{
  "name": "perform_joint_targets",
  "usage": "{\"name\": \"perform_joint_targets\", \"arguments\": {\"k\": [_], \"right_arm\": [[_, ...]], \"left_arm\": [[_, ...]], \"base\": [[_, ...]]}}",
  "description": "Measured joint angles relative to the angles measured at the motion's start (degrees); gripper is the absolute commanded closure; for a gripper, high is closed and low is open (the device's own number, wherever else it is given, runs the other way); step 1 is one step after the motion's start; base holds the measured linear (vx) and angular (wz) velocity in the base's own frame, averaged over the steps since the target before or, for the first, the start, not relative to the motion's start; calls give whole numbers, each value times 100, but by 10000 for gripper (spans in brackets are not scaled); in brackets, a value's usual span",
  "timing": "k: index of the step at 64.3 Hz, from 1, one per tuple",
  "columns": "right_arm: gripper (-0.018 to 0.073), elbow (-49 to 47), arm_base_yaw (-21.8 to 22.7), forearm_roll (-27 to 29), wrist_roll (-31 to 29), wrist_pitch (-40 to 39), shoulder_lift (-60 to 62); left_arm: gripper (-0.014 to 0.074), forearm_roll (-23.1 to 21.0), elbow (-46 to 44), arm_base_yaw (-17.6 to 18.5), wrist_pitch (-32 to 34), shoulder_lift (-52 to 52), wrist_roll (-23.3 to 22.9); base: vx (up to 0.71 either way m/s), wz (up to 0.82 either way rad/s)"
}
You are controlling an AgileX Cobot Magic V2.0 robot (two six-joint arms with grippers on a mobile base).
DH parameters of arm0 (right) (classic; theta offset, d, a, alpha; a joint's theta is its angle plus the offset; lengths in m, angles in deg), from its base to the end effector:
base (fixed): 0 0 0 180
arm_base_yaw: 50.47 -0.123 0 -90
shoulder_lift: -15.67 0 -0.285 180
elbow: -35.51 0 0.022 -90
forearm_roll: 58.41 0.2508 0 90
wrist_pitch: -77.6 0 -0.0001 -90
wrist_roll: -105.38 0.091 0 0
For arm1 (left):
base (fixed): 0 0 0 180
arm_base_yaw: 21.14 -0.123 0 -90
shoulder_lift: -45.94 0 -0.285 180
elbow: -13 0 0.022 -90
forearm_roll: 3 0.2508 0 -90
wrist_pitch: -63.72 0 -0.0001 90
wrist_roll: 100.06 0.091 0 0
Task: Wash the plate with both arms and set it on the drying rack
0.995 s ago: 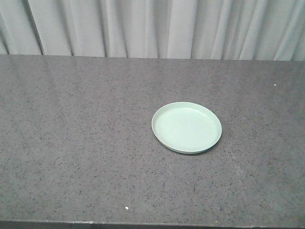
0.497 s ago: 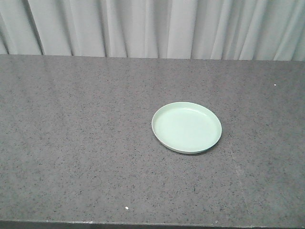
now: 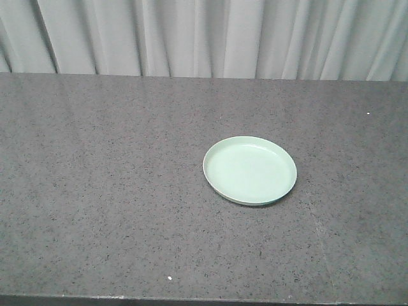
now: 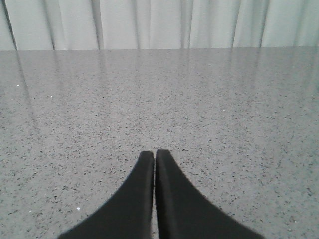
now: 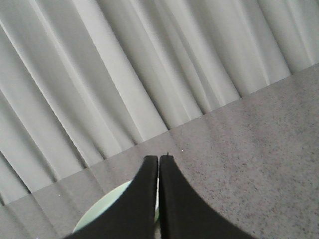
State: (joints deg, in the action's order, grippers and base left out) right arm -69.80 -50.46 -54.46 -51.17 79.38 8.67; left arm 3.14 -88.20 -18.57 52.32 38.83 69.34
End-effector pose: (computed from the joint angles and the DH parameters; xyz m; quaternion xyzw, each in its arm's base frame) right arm 0.0525 0.0002 0.2260 0.1569 0.6469 0.1774 0.7249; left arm 0.0561 -0.0006 0.1865 -0.0201 0.7501 -0.0333 0.6602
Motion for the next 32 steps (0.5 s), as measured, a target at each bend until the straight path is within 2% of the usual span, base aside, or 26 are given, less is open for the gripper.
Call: {"name": "perform_joint_targets", "arguments": {"k": [5, 14, 19, 26, 32], "right_arm": [[563, -600, 0, -39, -110, 379, -143], [563, -1951, 0, -100, -929, 1404, -795], [558, -2780, 0, -17, -1634, 2081, -1361], [524, -3768, 0, 387, -2733, 2949, -2219], [448, -4395, 0, 901, -3745, 3412, -2964]], "left_arm": [[603, 0, 0, 0, 0, 0, 0], [603, 0, 0, 0, 0, 0, 0], [603, 0, 0, 0, 0, 0, 0], [603, 0, 0, 0, 0, 0, 0], [603, 0, 0, 0, 0, 0, 0]], "base": [[0, 0], [0, 0], [0, 0], [0, 0], [0, 0]]}}
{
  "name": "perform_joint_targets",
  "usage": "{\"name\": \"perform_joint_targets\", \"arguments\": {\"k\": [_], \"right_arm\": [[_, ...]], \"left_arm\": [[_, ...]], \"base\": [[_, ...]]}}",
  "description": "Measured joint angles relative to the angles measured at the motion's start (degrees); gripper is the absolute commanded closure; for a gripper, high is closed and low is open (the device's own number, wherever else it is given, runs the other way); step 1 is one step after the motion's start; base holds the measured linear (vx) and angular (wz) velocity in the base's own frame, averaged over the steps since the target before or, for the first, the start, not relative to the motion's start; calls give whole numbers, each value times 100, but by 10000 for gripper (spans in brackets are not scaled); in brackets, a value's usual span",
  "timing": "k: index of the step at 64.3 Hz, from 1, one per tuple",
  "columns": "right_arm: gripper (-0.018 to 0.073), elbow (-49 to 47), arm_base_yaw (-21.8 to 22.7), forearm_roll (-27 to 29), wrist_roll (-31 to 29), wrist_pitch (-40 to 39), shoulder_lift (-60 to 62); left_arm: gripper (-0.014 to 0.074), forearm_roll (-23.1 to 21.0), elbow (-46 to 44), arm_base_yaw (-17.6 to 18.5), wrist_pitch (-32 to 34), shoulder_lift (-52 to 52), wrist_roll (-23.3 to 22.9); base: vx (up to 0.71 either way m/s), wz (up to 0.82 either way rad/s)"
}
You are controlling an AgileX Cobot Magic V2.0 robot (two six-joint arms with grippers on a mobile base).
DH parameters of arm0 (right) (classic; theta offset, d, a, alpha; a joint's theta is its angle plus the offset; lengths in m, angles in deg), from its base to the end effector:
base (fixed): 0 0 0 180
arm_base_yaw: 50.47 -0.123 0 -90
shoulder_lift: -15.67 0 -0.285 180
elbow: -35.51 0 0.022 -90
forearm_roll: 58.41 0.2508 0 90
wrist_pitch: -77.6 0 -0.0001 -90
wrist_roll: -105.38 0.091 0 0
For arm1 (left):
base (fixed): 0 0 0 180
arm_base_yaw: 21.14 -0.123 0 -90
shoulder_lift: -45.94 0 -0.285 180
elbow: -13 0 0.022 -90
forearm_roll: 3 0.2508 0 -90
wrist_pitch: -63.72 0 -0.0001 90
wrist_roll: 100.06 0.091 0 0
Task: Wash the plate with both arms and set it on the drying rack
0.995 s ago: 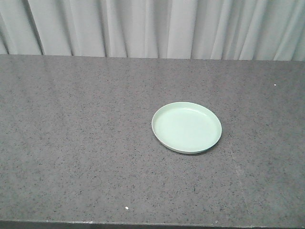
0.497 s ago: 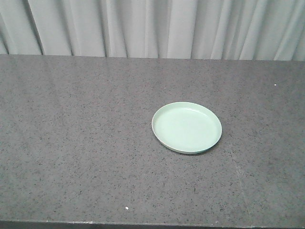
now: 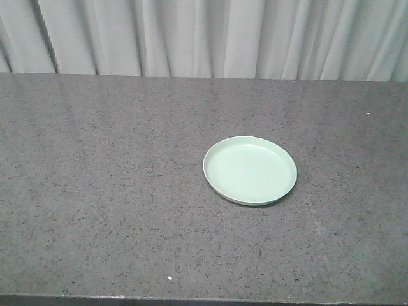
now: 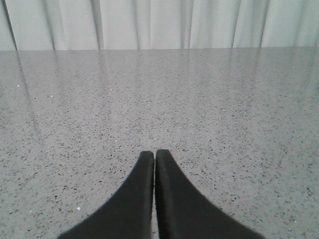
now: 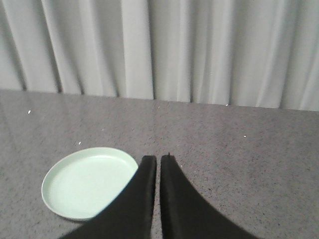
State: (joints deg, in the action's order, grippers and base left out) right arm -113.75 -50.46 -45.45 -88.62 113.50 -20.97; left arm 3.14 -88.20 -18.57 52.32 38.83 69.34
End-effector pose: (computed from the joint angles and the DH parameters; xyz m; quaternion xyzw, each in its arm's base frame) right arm 0.0824 0.0120 0.3901 -0.0645 0.7770 0.0326 0.6253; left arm 0.0561 -0.0006 0.1865 -0.0201 0.7501 -0.0333 0.6602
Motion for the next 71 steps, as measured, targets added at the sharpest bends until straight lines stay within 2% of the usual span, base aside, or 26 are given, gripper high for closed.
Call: {"name": "perform_joint_targets", "arguments": {"k": [7, 17, 26, 32, 36, 46, 59, 63, 71], "right_arm": [[300, -429, 0, 626, -840, 120, -800], [95, -626, 0, 1442, -1454, -230, -1628], [64, -742, 0, 2112, -1877, -838, -2308], [64, -1123, 0, 2356, -2305, -579, -2804], [64, -1543, 0, 2497, -2488, -101, -3188], [64, -2925, 0, 2646, -2609, 1086, -4295], [64, -4270, -38, 2648, -2464, 2102, -5781], [64, -4599, -147, 2457, -2314, 2289, -6286], [64, -5121, -611, 1549, -1873, 2403, -7077]], "left_arm": [[603, 0, 0, 0, 0, 0, 0], [603, 0, 0, 0, 0, 0, 0], [603, 0, 0, 0, 0, 0, 0], [603, 0, 0, 0, 0, 0, 0], [603, 0, 0, 0, 0, 0, 0], [603, 0, 0, 0, 0, 0, 0], [603, 0, 0, 0, 0, 0, 0], [603, 0, 0, 0, 0, 0, 0], [603, 0, 0, 0, 0, 0, 0]], "base": [[0, 0], [0, 0], [0, 0], [0, 0], [0, 0], [0, 0], [0, 0], [0, 0], [0, 0]]}}
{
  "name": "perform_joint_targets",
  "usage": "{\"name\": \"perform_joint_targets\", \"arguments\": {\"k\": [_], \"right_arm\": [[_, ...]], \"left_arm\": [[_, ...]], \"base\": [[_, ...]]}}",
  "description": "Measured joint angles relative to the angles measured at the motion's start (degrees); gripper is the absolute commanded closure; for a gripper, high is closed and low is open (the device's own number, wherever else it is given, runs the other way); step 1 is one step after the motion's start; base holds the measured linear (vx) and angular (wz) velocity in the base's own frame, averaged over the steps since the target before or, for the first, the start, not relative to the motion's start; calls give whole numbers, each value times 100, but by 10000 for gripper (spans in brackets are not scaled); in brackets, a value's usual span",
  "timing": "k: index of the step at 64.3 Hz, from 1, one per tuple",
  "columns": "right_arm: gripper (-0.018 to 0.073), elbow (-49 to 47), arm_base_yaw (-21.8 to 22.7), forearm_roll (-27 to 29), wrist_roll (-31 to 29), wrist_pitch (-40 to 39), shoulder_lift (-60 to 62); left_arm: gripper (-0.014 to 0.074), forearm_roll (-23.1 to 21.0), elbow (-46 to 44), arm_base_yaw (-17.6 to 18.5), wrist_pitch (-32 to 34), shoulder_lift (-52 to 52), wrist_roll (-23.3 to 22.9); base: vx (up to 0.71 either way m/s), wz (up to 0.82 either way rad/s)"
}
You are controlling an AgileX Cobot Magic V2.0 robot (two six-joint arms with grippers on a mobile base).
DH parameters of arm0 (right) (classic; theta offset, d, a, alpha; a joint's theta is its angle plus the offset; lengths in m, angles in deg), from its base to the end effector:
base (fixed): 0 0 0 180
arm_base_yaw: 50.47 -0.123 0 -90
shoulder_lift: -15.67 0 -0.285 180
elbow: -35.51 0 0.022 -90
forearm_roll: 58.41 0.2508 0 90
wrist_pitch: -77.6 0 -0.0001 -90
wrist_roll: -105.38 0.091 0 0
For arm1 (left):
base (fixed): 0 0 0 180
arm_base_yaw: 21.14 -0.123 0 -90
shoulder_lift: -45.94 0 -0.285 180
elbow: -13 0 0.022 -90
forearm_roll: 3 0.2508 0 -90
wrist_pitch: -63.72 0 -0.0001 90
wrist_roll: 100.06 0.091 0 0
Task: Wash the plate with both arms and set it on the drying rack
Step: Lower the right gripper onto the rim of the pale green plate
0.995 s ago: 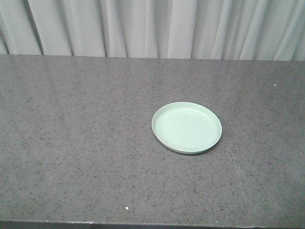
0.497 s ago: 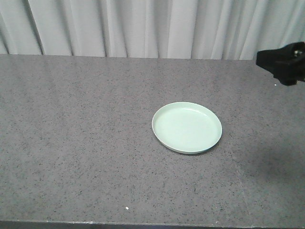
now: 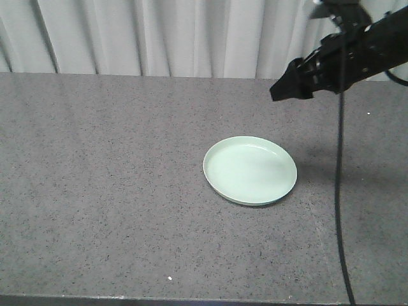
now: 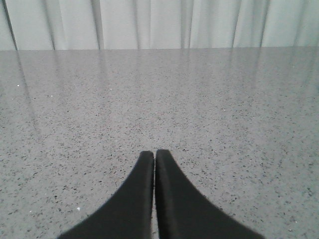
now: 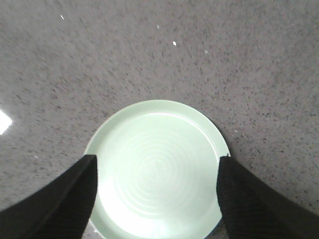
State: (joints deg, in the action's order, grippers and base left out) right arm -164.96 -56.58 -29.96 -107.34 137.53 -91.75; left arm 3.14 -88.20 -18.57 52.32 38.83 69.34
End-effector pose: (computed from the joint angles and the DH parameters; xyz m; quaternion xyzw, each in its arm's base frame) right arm 0.3776 0.0782 0.3635 -0.2547 0.8954 0.1689 0.3239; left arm 0.0561 -0.0006 0.1865 -0.0201 0.7501 -0.0333 0.6602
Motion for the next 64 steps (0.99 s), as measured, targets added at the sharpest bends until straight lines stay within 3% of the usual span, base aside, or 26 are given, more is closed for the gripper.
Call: {"name": "perform_joint_targets", "arguments": {"k": [10, 18, 34, 64], "right_arm": [[64, -589, -511, -1510, 1110, 0, -752], [64, -958, -587, -2112, 1632, 139, -1195], [64, -1272, -587, -2585, 1923, 583, -1928], [64, -1290, -587, -2738, 2084, 633, -2474]], "left_arm": [[603, 0, 0, 0, 0, 0, 0], [603, 0, 0, 0, 0, 0, 0], [603, 0, 0, 0, 0, 0, 0], [603, 0, 0, 0, 0, 0, 0]], "base": [[0, 0], [0, 0], [0, 0], [0, 0]]}}
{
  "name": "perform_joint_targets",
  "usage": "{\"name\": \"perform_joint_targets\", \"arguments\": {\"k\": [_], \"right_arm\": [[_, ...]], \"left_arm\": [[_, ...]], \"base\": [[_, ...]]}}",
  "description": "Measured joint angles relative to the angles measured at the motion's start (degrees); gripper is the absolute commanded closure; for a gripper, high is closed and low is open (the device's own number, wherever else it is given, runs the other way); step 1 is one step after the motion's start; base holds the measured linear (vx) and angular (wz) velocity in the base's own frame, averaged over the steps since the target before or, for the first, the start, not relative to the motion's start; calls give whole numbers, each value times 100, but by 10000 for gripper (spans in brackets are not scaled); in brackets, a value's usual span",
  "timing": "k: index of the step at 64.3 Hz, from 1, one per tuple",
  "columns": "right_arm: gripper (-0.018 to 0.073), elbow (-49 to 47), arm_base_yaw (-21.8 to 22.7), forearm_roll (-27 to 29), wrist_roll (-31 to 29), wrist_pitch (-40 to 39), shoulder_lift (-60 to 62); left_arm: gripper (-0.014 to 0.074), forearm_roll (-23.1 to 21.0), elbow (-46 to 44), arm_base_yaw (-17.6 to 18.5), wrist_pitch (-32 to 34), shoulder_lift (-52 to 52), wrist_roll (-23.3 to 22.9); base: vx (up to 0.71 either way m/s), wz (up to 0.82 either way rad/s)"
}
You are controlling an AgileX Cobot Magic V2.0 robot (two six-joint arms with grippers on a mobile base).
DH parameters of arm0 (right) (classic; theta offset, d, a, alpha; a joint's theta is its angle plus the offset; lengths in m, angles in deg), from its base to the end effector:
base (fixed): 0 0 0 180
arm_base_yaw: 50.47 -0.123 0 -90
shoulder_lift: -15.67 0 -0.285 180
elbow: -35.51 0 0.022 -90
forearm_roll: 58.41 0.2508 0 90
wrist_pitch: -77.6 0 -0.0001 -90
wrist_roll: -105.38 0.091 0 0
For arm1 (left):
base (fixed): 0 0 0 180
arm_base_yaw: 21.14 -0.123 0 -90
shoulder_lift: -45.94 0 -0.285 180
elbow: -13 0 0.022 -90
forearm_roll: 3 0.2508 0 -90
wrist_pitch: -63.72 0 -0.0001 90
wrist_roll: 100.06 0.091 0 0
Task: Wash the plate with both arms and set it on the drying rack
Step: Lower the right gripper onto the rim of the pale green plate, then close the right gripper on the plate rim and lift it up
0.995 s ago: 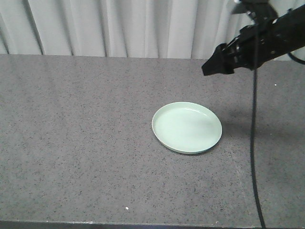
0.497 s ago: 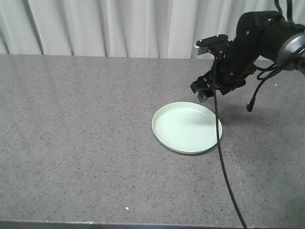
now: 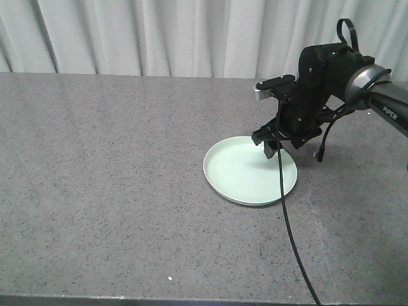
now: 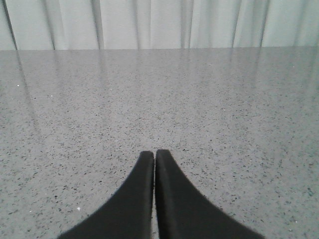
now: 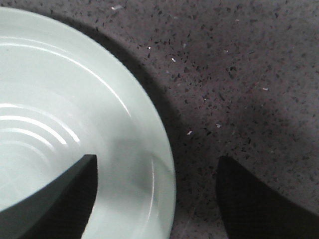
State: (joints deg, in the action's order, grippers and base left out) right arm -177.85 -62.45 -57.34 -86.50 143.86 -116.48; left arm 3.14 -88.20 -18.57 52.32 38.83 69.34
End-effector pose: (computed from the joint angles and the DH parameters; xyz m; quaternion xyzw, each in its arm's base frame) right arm 0.4554 0.0982 0.2298 -0.2024 0.9706 0.0091 0.1301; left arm 0.0561 -0.0006 0.1865 -0.0201 0.7501 -0.0333 0.6602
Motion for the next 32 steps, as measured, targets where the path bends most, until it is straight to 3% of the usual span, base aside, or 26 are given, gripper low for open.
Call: {"name": "perform_joint_targets", "arguments": {"k": [32], "right_arm": [[107, -6, 0, 0, 75, 38, -92]], "left_arm": [[603, 0, 0, 0, 0, 0, 0]], "base": [[0, 0]]}}
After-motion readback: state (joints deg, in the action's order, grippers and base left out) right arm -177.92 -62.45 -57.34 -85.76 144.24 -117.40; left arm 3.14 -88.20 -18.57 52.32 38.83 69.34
